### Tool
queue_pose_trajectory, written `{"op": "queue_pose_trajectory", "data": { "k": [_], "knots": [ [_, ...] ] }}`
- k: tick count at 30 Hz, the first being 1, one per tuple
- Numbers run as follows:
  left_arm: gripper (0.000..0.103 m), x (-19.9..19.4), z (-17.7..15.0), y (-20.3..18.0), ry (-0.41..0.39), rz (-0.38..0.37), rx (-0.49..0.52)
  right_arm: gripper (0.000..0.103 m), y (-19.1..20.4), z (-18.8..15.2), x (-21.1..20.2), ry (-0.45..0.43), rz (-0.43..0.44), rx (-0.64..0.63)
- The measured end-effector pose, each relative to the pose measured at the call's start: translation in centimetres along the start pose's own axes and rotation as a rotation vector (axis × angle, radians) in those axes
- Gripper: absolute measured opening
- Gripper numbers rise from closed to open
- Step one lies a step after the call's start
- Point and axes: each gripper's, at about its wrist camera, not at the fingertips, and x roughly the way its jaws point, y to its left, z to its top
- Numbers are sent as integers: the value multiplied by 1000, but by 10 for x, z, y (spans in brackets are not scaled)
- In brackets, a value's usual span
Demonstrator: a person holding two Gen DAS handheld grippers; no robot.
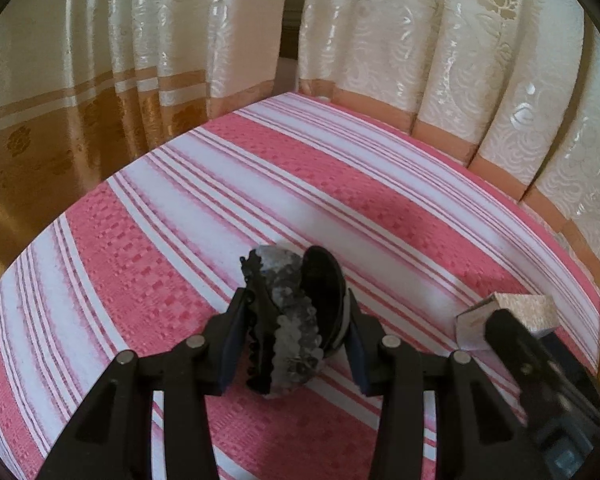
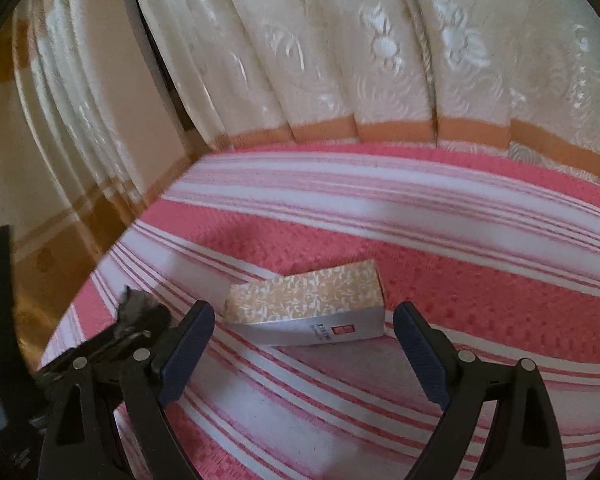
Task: Organize rigid objects
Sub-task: 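Grasp the white-and-orange patterned box with the right tool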
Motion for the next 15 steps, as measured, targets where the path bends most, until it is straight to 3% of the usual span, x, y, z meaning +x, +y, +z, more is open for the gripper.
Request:
{"op": "queue_pose_trajectory", "data": {
  "k": [10, 15],
  "knots": [
    [45, 3, 0, -7, 6, 30, 35, 84, -2, 0, 5, 38, -37, -25],
    [44, 2, -1, -8, 2, 36, 44, 83, -5, -3, -7, -7, -52, -21]
  ]
}}
